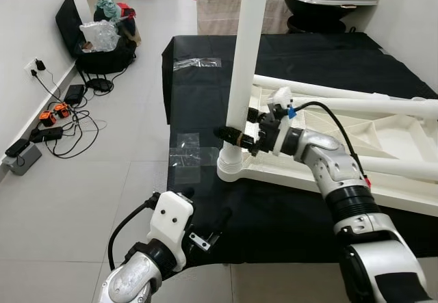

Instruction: Building children table

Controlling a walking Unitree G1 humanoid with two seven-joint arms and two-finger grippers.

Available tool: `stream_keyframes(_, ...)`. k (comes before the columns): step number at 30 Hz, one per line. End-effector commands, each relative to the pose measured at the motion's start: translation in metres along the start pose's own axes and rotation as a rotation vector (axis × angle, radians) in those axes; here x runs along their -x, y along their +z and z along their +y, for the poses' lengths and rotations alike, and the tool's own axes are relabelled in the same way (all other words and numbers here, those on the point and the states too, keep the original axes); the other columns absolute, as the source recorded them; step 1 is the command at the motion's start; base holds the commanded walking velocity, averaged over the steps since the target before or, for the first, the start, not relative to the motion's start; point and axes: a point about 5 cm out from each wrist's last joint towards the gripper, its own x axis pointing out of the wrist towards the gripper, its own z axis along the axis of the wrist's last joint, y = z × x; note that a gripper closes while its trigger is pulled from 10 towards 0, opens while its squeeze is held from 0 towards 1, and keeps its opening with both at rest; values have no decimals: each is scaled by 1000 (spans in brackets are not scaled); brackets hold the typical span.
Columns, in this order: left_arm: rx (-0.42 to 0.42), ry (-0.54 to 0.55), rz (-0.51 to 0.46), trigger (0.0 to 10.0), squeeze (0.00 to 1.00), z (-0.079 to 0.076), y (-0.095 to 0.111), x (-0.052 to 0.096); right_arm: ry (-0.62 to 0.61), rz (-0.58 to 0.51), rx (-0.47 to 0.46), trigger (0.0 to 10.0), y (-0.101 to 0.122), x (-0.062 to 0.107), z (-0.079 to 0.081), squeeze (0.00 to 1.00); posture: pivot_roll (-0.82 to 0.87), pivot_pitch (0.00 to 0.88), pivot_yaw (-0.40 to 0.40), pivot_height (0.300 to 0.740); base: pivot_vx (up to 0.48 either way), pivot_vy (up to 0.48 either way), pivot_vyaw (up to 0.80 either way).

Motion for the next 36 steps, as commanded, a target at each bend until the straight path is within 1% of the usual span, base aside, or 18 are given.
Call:
stream_keyframes(1,-10,2,-7,10000,0,-1,1,0,13,2,-7,10000,0,-4,2,0,94,70,-64,740,0,0,0)
stream_keyframes(6,-9,5,-6,10000,0,-1,1,0,52,5,-8,10000,0,-4,6,0,93,70,-65,740,0,0,0)
stream_keyframes(9,-9,5,-6,10000,0,-1,1,0,51,7,-4,10000,-1,-4,6,0,90,71,-62,740,0,0,0)
stream_keyframes(12,-9,3,-5,10000,0,-1,1,0,40,6,2,10000,-1,-5,4,0,92,70,-65,740,0,0,0)
stream_keyframes(14,-10,3,-6,10000,0,-1,1,0,4,-13,18,10000,1,-7,3,0,91,70,-65,740,0,0,0)
stream_keyframes(22,-10,5,-6,10000,0,-1,1,0,-21,-53,28,10000,4,-8,3,0,93,71,-62,740,0,0,0)
stream_keyframes(28,-9,4,-7,10000,0,-1,1,0,1,-51,29,10000,3,-7,5,0,91,69,-61,740,0,0,0)
stream_keyframes(30,-10,4,-8,10000,0,-1,1,0,42,-50,30,10000,2,-5,9,0,92,70,-61,740,0,0,0)
stream_keyframes(32,-10,5,-8,10000,0,-1,1,0,57,-48,35,10000,2,-4,10,0,94,70,-61,740,0,0,0)
stream_keyframes(36,-11,6,-7,10000,0,0,1,0,65,-42,49,10000,1,-4,11,0,94,69,-59,740,0,0,0)
